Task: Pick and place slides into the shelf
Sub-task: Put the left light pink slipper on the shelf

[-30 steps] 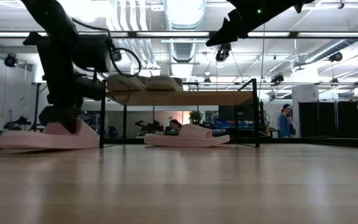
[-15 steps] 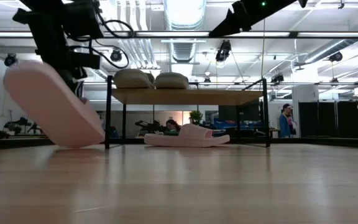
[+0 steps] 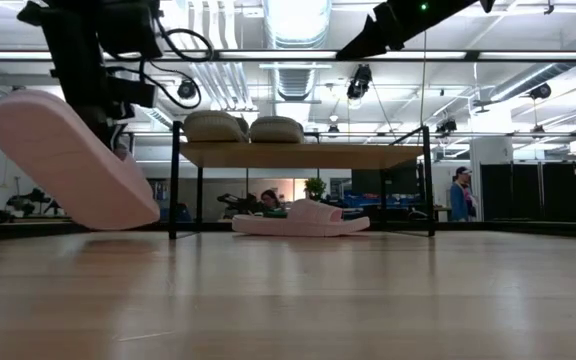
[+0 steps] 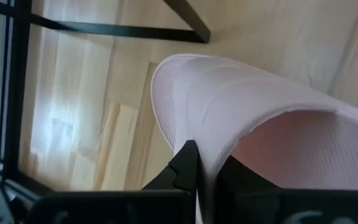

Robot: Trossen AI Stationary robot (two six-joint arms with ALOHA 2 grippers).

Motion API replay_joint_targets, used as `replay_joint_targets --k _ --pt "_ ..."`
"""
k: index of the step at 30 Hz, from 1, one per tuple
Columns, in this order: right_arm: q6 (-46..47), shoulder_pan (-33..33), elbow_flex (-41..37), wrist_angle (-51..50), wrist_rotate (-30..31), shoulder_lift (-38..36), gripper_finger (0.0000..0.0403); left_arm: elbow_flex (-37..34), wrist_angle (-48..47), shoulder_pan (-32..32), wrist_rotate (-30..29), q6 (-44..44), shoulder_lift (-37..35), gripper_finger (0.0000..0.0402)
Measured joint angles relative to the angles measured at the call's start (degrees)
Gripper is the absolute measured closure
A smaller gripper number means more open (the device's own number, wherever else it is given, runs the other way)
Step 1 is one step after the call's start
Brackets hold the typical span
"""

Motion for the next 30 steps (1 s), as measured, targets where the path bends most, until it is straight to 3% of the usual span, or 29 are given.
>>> replay_joint_targets --k 7,21,30 --pt "-0.3 0.0 0.0 0.5 0.0 0.0 0.0327 3.5 -5.1 0.0 0.6 0.0 -0.1 0.0401" --pt "-0.6 0.0 -0.1 0.7 0.0 0.0 0.0325 11.8 -5.6 -0.3 12.2 7.9 -0.2 0.0402" --pt "-0.6 0.0 -0.1 0.7 -1.9 0.0 0.033 14.3 -5.5 -1.3 16.7 12.2 -1.5 0.0402"
